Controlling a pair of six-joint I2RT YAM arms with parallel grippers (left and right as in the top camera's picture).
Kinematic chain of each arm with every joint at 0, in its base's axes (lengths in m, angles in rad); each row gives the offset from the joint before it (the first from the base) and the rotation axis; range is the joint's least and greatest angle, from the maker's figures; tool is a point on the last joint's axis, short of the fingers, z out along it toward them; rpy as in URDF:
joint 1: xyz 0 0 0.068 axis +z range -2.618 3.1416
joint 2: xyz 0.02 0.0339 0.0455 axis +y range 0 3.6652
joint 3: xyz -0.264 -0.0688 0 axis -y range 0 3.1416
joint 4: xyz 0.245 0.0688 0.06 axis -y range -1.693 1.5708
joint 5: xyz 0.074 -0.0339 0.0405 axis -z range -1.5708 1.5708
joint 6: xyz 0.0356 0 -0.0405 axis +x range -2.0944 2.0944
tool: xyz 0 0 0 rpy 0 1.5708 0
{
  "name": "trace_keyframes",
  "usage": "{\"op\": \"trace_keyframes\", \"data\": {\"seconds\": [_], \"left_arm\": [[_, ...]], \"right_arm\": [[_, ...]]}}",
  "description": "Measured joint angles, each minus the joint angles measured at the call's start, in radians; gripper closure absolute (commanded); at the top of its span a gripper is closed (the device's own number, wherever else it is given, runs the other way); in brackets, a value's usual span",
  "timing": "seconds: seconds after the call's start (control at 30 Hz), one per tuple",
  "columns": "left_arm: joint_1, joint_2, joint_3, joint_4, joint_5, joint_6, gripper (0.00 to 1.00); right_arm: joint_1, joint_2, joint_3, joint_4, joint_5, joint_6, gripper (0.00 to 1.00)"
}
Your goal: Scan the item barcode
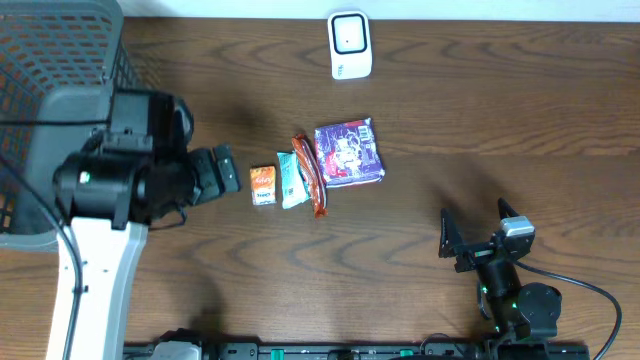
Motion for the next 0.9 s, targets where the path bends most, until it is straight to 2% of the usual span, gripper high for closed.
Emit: {"op": "trace_keyframes", "data": {"seconds": [0.9], "left_arm": [[0.0, -0.009, -0.017, -0.006, 0.0, 0.0, 0.02]], "right_arm": [[0.0, 0.0, 0.0, 0.0, 0.0, 0.0, 0.01]]}}
